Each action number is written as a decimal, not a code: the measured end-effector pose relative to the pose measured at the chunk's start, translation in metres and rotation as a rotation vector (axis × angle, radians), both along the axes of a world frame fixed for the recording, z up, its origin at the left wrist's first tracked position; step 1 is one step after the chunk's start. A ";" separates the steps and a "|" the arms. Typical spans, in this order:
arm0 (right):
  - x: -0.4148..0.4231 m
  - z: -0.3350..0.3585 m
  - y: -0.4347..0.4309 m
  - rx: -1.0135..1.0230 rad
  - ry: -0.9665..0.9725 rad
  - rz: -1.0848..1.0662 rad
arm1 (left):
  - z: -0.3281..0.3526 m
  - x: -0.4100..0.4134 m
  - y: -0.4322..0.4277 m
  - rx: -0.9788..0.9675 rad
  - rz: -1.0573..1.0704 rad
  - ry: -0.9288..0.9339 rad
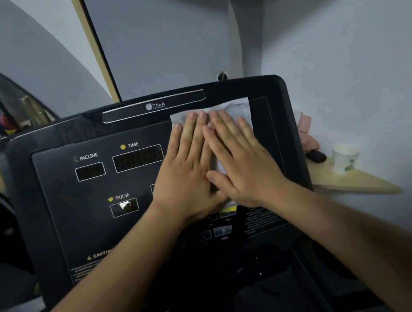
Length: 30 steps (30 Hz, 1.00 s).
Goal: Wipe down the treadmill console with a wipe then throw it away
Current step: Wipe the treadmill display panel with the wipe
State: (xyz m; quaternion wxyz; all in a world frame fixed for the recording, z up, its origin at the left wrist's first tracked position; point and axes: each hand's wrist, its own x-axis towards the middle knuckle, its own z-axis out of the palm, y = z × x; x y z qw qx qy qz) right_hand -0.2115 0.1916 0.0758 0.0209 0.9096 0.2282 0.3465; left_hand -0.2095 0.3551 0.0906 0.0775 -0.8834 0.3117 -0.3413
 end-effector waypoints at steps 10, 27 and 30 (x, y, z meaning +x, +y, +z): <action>-0.012 -0.026 -0.057 -0.002 -0.012 -0.060 | -0.021 -0.002 -0.041 0.039 -0.076 -0.013; -0.040 -0.073 -0.084 -0.074 0.000 0.007 | -0.078 -0.047 -0.041 0.096 -0.118 0.113; -0.037 -0.070 -0.087 -0.107 0.004 0.014 | -0.076 -0.042 -0.044 0.093 -0.119 0.112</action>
